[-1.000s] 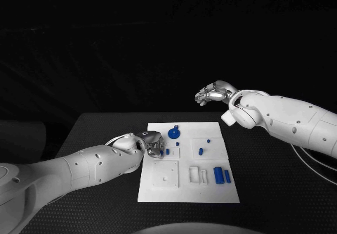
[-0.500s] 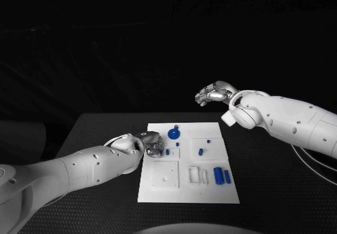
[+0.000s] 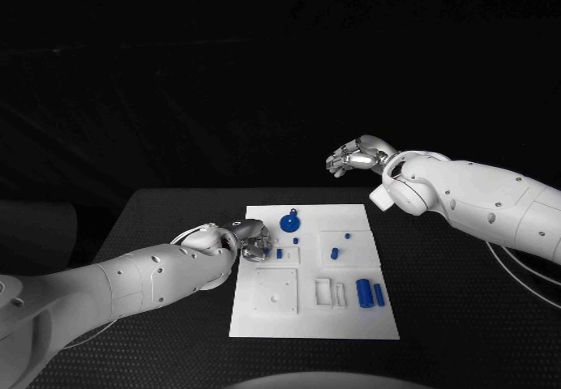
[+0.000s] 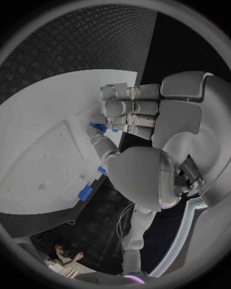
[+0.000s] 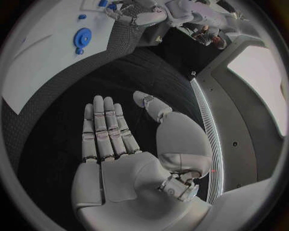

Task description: Assemble the parts on the task board

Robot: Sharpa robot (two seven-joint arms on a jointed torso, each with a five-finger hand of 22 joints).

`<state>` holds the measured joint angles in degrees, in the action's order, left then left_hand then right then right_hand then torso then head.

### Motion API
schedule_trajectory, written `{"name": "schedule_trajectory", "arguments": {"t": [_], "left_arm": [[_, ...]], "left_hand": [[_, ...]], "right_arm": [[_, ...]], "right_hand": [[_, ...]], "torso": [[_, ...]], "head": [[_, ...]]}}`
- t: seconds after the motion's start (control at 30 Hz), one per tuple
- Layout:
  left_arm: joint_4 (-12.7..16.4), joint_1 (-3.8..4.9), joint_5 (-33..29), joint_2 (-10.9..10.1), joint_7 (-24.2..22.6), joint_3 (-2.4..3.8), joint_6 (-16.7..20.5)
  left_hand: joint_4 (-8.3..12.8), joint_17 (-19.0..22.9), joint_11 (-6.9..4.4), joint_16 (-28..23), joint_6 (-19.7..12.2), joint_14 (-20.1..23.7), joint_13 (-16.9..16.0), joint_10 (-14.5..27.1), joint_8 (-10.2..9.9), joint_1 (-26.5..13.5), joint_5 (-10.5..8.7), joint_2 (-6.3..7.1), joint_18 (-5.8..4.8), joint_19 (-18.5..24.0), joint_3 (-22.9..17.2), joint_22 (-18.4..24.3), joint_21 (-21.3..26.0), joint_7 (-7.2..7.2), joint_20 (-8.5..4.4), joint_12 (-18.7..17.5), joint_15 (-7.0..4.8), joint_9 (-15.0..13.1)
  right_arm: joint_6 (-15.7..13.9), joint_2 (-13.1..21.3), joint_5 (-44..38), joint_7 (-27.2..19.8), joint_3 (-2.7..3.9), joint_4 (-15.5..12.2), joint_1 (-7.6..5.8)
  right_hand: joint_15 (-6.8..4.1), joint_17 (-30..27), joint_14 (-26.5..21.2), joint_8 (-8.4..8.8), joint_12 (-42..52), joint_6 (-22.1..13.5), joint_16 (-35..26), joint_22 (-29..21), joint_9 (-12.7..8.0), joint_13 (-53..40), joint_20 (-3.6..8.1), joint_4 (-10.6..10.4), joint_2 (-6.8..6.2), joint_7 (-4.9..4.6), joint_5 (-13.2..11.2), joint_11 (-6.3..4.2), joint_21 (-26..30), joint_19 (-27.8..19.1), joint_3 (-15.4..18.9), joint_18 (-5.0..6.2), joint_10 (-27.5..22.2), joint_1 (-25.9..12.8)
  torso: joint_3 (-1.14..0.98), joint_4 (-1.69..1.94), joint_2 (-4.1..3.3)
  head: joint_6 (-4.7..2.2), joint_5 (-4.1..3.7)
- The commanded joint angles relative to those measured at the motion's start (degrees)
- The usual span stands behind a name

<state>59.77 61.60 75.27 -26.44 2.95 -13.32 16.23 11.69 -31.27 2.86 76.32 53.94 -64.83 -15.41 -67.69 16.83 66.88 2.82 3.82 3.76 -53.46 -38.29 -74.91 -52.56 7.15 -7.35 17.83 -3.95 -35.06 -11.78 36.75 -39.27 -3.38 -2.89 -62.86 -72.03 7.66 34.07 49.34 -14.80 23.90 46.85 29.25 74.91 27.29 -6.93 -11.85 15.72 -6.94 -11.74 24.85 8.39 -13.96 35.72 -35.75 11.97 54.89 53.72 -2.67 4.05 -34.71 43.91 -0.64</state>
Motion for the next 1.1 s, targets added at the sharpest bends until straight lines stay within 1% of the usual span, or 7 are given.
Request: {"name": "schedule_trajectory", "arguments": {"t": [0.03, 0.37, 0.53, 0.57, 0.77, 1.0, 1.1], "left_arm": [[-0.09, -0.46, -2.69, -0.29, 0.68, -0.30, -1.60], [0.01, -0.45, -5.01, -0.60, 0.88, -0.30, -2.20], [0.01, -0.45, -5.22, -0.61, 0.88, -0.30, -2.03], [0.03, -0.45, -5.22, -0.61, 0.90, -0.30, -2.05], [0.10, -0.45, -5.25, -0.73, 0.80, -0.29, -1.67], [0.14, -0.44, -5.28, -0.83, 0.89, -0.29, -1.60], [0.16, -0.44, -5.28, -0.86, 0.94, -0.29, -1.63]], "left_hand": [[0.13, -0.07, -0.09, -0.22, -0.05, -0.14, -0.16, -0.41, -0.01, 0.55, 0.10, -0.67, 1.01, -0.18, -0.44, -0.70, 0.10, 0.35, -1.88, -0.42, 0.30, -0.22], [1.63, -0.16, 0.33, -0.15, -1.35, -0.09, -0.49, 0.20, -0.77, 1.46, 0.12, -0.56, 1.14, -0.16, -2.10, -0.82, 0.11, 0.99, -1.58, -2.06, 0.71, 0.01], [1.81, -0.17, 0.41, -0.13, -1.69, -0.09, -0.56, 0.25, -0.97, 1.49, 0.11, -0.45, 1.17, -0.18, -2.27, -0.83, 0.11, 1.13, -1.50, -2.28, 0.78, 0.08], [2.05, -0.20, 0.46, -0.07, -3.32, -0.15, -0.60, 0.34, -1.84, 1.52, 0.10, -0.15, 1.23, -0.26, -2.35, -0.83, 0.09, 1.65, -1.48, -2.45, 0.84, 0.50], [2.42, -0.25, 0.61, 0.02, -3.97, -0.23, -0.78, 0.43, -2.01, 1.43, 0.10, 0.56, 1.33, -0.39, -2.40, -0.84, 0.06, 1.83, -1.32, -2.85, 0.97, 0.74], [2.98, -0.28, 0.73, 0.09, -6.16, -0.31, -1.13, 0.55, -2.78, 1.07, 0.10, 1.93, 1.53, -0.62, -1.95, -0.81, 0.05, 1.73, -1.17, -3.49, 1.08, 1.36], [3.45, -0.28, 0.78, 0.08, -7.08, -0.31, -1.28, 0.62, -3.04, 1.07, 0.11, 2.95, 1.63, -0.67, -1.66, -0.81, 0.05, 1.82, -1.12, -3.76, 1.14, 1.65]], "right_arm": [[0.60, 0.01, 0.00, -0.43, 0.03, -0.03, 0.01], [0.63, 0.07, -0.01, -0.43, 0.03, -0.09, 0.01], [0.69, 0.08, -0.01, -0.41, 0.03, -0.08, 0.01], [0.68, 0.10, -0.01, -0.41, 0.03, -0.08, 0.01], [0.72, 0.10, -0.01, -0.39, 0.03, -0.08, 0.01], [0.74, 0.11, -0.01, -0.39, 0.03, -0.10, 0.01], [0.80, 0.11, -0.01, -0.39, 0.03, -0.10, 0.01]], "right_hand": [[0.20, -0.08, -0.10, -0.29, -0.01, -0.35, 0.13, 0.91, -0.09, 0.07, -0.07, 0.01, 0.01, 0.03, 0.26, 0.01, 0.33, 0.29, 0.18, -0.58, 0.32, 0.38], [0.21, -0.10, -0.11, -0.30, -0.01, -0.36, 0.13, 0.94, -0.11, 0.12, -0.07, 0.01, -0.01, 0.03, 0.28, 0.01, 0.38, 0.29, 0.19, -0.58, 0.32, 0.38], [0.21, -0.10, -0.11, -0.30, -0.01, -0.36, 0.13, 0.94, -0.12, 0.13, -0.07, 0.02, -0.01, 0.03, 0.28, 0.01, 0.39, 0.29, 0.19, -0.58, 0.32, 0.38], [0.21, -0.10, -0.11, -0.30, -0.01, -0.36, 0.13, 0.94, -0.12, 0.13, -0.07, 0.02, -0.01, 0.03, 0.28, 0.01, 0.39, 0.29, 0.19, -0.58, 0.32, 0.38], [0.21, -0.11, -0.13, -0.31, -0.01, -0.35, 0.13, 0.96, -0.13, 0.16, -0.07, 0.04, -0.01, 0.03, 0.28, 0.01, 0.42, 0.29, 0.18, -0.58, 0.33, 0.41], [0.21, -0.12, -0.14, -0.32, -0.01, -0.35, 0.13, 0.97, -0.14, 0.19, -0.07, 0.06, -0.02, 0.03, 0.27, 0.00, 0.46, 0.29, 0.18, -0.59, 0.33, 0.43], [0.22, -0.13, -0.15, -0.33, -0.01, -0.35, 0.13, 0.98, -0.14, 0.20, -0.07, 0.06, -0.03, 0.03, 0.26, 0.00, 0.48, 0.28, 0.18, -0.59, 0.33, 0.43]], "torso": [[-0.04, -0.03, -0.01], [-0.07, -0.05, 0.00], [-0.06, -0.06, -0.02], [-0.05, -0.07, -0.01], [-0.06, -0.04, -0.01], [-0.05, -0.03, 0.00], [-0.05, -0.05, 0.01]], "head": [[0.01, 0.08], [-0.02, 0.08], [0.00, 0.06], [0.02, 0.04], [0.00, 0.00], [0.03, 0.01], [0.03, 0.04]]}}
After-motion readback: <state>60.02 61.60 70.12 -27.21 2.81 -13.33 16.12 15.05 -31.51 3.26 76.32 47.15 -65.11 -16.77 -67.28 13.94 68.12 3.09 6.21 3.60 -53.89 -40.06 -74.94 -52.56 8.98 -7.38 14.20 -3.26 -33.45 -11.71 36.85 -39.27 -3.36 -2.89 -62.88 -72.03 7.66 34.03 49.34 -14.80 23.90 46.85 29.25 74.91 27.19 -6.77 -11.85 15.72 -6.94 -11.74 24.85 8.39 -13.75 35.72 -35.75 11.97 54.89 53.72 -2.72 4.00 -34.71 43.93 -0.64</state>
